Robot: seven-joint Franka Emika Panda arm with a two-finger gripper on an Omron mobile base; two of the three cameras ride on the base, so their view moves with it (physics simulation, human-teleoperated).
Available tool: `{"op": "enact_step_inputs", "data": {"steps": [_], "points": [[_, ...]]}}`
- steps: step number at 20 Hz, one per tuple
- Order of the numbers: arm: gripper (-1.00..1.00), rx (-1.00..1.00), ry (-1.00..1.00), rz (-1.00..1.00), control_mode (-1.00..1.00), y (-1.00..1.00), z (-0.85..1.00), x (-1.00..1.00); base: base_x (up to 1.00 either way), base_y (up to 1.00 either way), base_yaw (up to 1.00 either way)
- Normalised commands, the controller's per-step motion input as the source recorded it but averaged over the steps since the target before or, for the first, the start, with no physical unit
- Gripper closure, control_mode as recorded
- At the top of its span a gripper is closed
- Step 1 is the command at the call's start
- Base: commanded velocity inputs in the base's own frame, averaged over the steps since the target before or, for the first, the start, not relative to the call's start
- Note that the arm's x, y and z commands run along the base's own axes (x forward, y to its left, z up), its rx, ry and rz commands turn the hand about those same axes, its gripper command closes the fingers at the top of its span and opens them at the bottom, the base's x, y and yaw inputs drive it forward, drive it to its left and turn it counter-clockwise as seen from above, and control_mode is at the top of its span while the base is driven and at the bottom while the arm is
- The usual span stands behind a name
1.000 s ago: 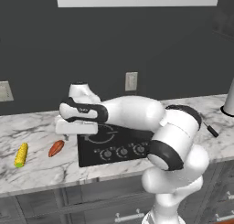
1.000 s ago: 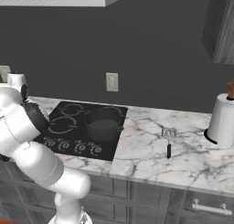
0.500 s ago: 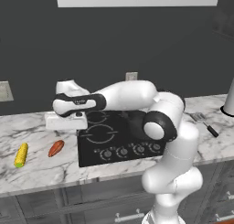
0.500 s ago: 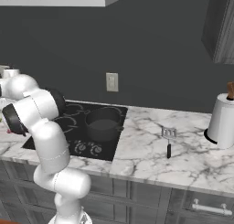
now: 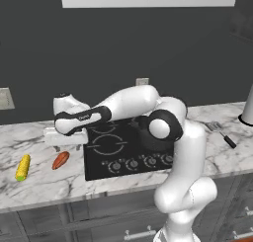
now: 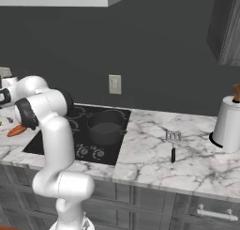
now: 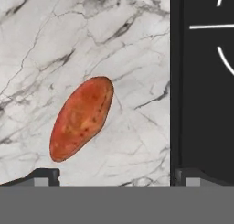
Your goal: Put the sweet potato and corn in the pot. Retrieve the spatula and lightly stir the vegetables in the pot.
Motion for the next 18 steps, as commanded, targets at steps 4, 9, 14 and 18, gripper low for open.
{"op": "enact_step_inputs", "data": {"steps": [4, 9, 14, 18], "points": [[-1.00, 0.00, 0.00, 0.00, -1.00, 0.11, -0.39, 0.15, 0.00, 0.00, 0.00], [-1.00, 0.00, 0.14, 0.00, -1.00, 0.06, -0.36, 0.09, 0.00, 0.00, 0.00], [-1.00, 0.00, 0.09, 0.00, -1.00, 0.12, -0.43, 0.09, 0.00, 0.00, 0.00], [-1.00, 0.00, 0.01, 0.00, -1.00, 0.14, -0.27, 0.04, 0.00, 0.00, 0.00]]}}
